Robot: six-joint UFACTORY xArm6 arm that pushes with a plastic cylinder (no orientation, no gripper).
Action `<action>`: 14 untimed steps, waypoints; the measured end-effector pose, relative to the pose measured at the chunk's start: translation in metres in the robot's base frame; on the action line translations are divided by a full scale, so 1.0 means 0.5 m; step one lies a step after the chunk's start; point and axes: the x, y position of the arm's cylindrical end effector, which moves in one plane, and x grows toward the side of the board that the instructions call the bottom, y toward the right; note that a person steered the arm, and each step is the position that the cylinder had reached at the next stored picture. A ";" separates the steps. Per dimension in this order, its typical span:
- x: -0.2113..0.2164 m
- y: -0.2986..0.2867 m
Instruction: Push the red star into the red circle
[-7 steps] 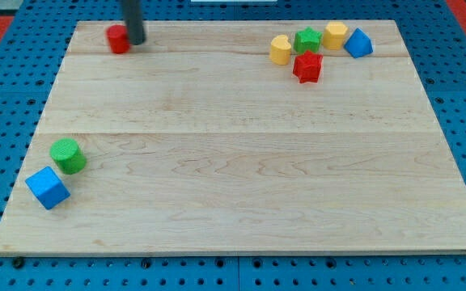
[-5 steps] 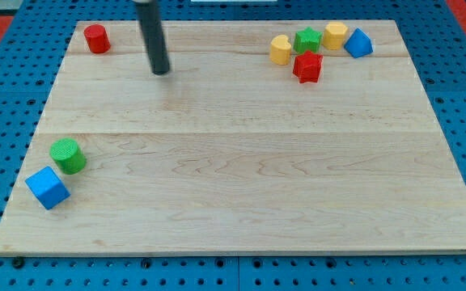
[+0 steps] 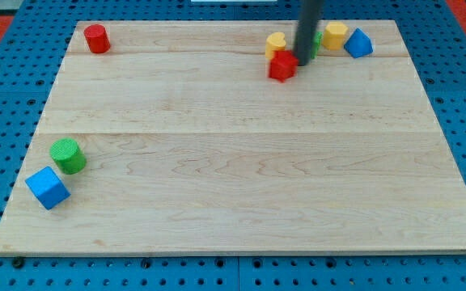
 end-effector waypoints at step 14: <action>0.169 -0.245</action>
